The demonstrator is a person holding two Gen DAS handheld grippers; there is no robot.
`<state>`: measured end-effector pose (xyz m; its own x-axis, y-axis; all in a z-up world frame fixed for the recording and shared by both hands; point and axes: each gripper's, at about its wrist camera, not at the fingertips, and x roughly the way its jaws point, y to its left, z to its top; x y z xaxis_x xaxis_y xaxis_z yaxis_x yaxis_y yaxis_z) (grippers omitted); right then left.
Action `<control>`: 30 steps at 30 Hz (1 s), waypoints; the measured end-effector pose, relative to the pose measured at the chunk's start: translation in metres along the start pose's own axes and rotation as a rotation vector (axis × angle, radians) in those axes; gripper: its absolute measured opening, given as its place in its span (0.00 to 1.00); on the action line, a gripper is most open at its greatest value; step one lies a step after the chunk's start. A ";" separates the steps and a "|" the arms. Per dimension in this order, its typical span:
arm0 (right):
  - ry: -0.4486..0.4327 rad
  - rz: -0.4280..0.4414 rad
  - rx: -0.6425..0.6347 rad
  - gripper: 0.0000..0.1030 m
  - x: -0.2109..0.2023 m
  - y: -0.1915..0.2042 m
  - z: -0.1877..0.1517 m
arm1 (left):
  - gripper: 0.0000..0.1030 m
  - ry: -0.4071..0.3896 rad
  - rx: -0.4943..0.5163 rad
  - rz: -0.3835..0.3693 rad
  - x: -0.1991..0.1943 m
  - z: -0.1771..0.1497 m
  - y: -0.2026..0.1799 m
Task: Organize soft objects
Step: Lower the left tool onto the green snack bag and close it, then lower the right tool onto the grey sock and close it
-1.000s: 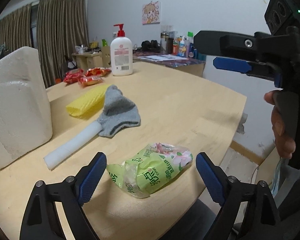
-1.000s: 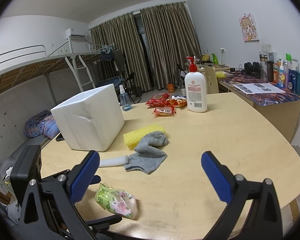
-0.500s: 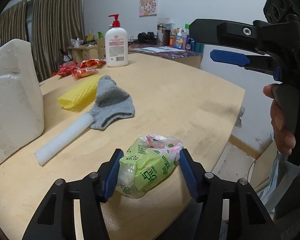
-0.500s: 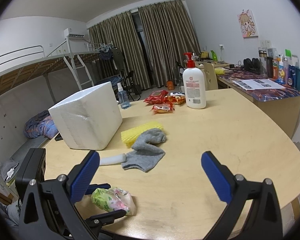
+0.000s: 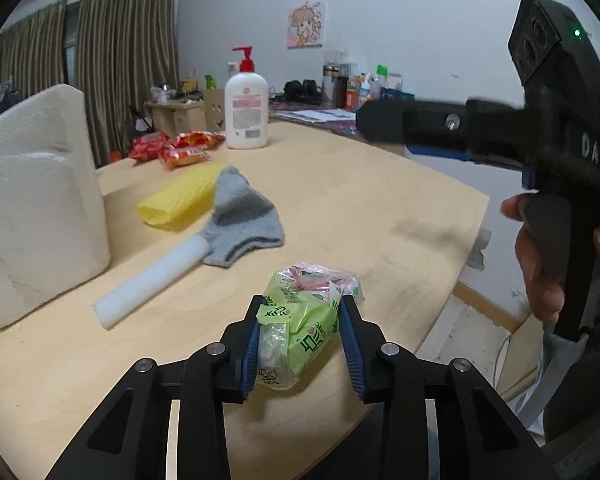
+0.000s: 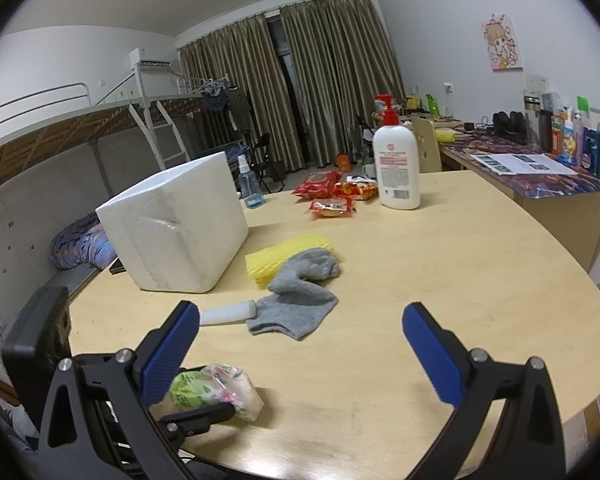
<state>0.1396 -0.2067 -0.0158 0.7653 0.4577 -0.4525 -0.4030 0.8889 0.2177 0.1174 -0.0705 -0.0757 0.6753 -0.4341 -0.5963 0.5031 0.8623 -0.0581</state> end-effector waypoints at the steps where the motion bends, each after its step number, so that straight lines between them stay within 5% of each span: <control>1: 0.003 0.003 -0.006 1.00 0.002 0.002 0.000 | 0.37 -0.003 -0.001 0.004 -0.002 0.001 0.000; 26: 0.164 -0.008 -0.044 1.00 0.084 0.027 0.008 | 0.37 -0.105 -0.122 0.244 -0.043 0.003 0.082; 30: 0.183 -0.011 -0.029 1.00 0.095 0.026 0.010 | 0.37 -0.123 -0.185 0.217 -0.047 0.005 0.102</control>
<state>0.2070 -0.1401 -0.0444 0.6667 0.4350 -0.6052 -0.4114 0.8919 0.1878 0.1394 0.0363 -0.0498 0.8219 -0.2536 -0.5101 0.2411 0.9661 -0.0918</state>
